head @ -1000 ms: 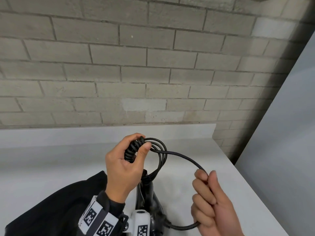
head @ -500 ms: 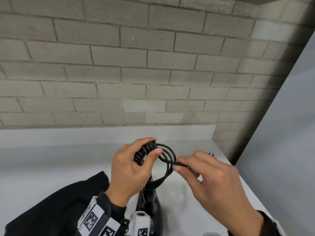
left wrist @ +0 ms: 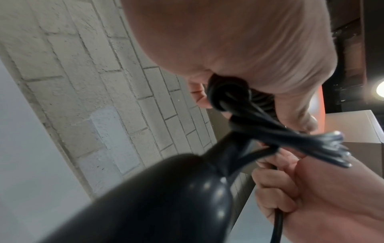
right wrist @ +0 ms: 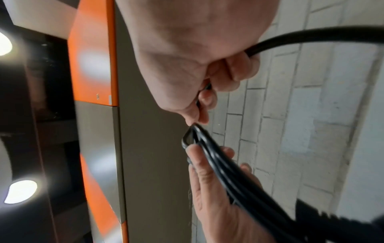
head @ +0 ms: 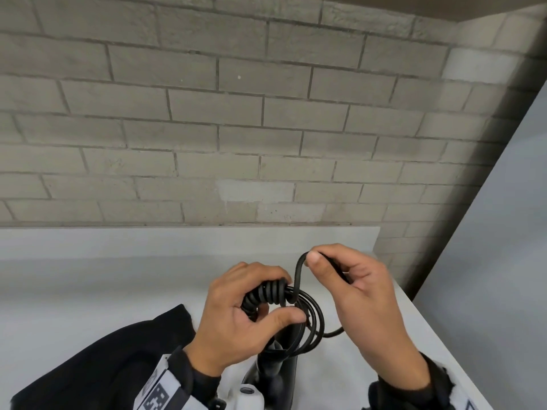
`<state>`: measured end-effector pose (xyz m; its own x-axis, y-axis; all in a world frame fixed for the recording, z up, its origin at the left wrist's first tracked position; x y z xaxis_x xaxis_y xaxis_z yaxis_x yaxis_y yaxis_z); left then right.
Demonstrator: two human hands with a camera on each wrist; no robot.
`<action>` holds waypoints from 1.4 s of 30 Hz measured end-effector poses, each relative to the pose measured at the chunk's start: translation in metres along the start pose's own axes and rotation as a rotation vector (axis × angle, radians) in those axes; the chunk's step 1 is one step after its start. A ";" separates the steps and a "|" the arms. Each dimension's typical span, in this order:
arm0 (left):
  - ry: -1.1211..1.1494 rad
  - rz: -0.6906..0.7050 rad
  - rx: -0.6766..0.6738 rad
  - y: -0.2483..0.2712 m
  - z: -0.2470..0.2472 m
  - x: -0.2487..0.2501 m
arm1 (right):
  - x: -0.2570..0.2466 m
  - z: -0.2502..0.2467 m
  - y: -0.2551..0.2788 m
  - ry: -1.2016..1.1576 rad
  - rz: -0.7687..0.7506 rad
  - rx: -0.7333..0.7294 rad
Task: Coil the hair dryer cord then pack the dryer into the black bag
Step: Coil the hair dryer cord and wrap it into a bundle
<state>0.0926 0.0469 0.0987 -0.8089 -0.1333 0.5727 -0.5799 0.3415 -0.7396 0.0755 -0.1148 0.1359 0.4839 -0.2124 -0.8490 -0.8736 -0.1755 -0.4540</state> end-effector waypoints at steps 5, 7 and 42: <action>-0.084 0.057 -0.025 -0.002 0.004 0.005 | 0.013 0.002 0.001 -0.104 0.112 0.073; -0.117 0.069 -0.027 -0.002 0.004 0.008 | 0.015 0.003 0.001 -0.114 0.143 0.083; -0.144 0.095 0.001 0.002 0.006 0.023 | 0.037 0.007 0.021 -0.159 0.190 -0.006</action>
<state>0.0726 0.0385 0.1081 -0.8657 -0.2322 0.4434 -0.4999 0.3580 -0.7886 0.0750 -0.1196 0.0931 0.2965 -0.0882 -0.9509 -0.9474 -0.1530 -0.2812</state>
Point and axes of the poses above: each hand's wrist, its own y-axis away from the middle knuckle, its own z-axis out of the palm, x = y × z, the point moved 6 cm from there along -y, towards the middle knuckle, and after that the axes turned 11 degrees about -x, right-handed, at the moved point
